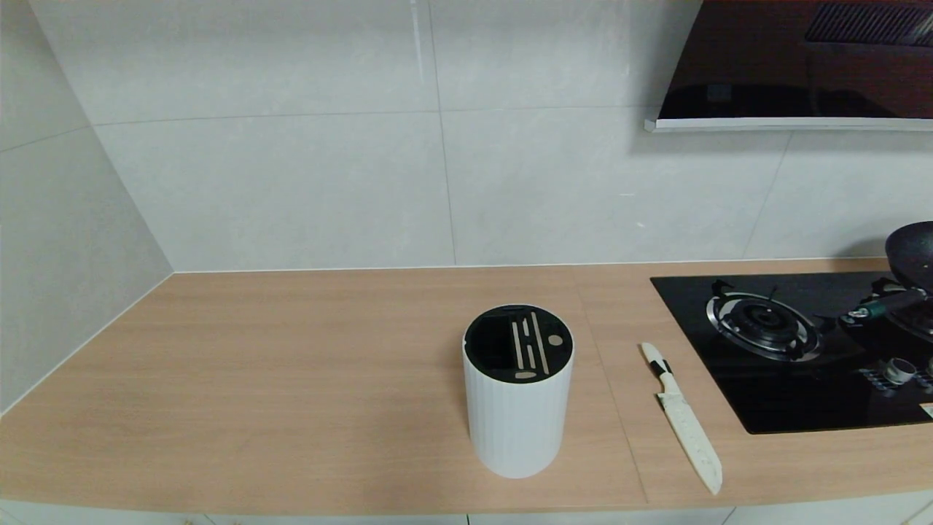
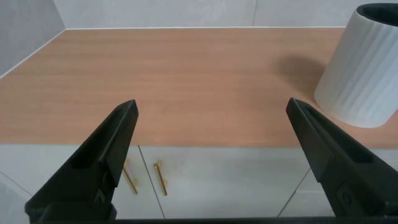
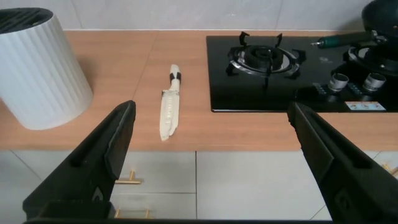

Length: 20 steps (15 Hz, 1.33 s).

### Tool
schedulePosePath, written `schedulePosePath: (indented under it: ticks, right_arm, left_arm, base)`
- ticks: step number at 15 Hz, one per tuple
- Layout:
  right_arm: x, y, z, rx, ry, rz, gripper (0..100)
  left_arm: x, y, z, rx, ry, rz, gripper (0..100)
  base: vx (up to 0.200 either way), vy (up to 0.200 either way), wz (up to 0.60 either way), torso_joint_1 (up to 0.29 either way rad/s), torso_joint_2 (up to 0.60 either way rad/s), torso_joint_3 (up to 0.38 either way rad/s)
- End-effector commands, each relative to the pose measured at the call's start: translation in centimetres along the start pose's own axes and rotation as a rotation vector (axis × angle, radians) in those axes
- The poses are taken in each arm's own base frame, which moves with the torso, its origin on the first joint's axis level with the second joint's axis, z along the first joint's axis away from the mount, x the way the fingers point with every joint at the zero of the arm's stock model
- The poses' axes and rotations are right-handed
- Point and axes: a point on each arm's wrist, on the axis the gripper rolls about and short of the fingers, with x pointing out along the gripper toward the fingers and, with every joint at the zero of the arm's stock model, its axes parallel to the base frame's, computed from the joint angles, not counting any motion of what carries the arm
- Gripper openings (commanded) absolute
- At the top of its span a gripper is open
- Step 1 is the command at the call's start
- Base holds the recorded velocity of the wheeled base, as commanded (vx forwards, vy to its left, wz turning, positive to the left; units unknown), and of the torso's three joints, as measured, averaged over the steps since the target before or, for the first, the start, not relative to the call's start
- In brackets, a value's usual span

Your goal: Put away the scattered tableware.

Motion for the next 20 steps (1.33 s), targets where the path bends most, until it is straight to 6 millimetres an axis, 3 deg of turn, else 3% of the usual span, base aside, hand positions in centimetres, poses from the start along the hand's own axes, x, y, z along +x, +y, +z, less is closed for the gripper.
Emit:
schedulePosePath:
  ticks: [1,4,5,7,8,10,14,16,20]
  right_arm:
    - [0.9,-0.1,4.7,0.031,0.014,0.096,100]
    - [6.9,0.1,7.9,0.034,0.278,0.133,100]
    - [7.8,0.2,8.1,0.031,0.314,0.149,100]
    - [13.0,1.0,8.8,0.02,0.478,0.217,100]
    - [14.1,1.2,8.7,0.021,0.515,0.221,100]
    - [18.3,2.5,6.7,-0.005,0.652,0.263,100]
    - [25.5,4.7,3.0,-0.063,0.687,0.209,100]
    - [28.0,5.2,1.6,-0.084,0.719,0.158,100]
    - [30.6,6.1,-1.9,-0.029,0.824,0.129,100]
  left_arm:
    - [0.0,0.0,0.0,0.0,0.0,0.001,100]
    - [0.0,0.0,0.0,0.0,0.0,0.001,100]
    - [0.0,0.0,0.0,0.0,0.0,0.001,100]
    - [0.0,0.0,0.0,0.0,0.0,0.001,100]
    - [0.0,0.0,0.0,0.0,0.0,0.001,100]
    - [0.0,0.0,0.0,0.0,0.0,0.001,100]
    - [0.0,0.0,0.0,0.0,0.0,0.001,100]
    - [0.0,0.0,0.0,0.0,0.0,0.001,100]
    - [0.0,0.0,0.0,0.0,0.0,0.001,100]
  base:
    - [0.0,0.0,0.0,0.0,0.0,0.0]
    - [0.0,0.0,0.0,0.0,0.0,0.0]
    - [0.0,0.0,0.0,0.0,0.0,0.0]
    - [0.0,0.0,0.0,0.0,0.0,0.0]
    - [0.0,0.0,0.0,0.0,0.0,0.0]
    - [0.0,0.0,0.0,0.0,0.0,0.0]
    - [0.0,0.0,0.0,0.0,0.0,0.0]
    - [0.0,0.0,0.0,0.0,0.0,0.0]
    - [0.0,0.0,0.0,0.0,0.0,0.0]
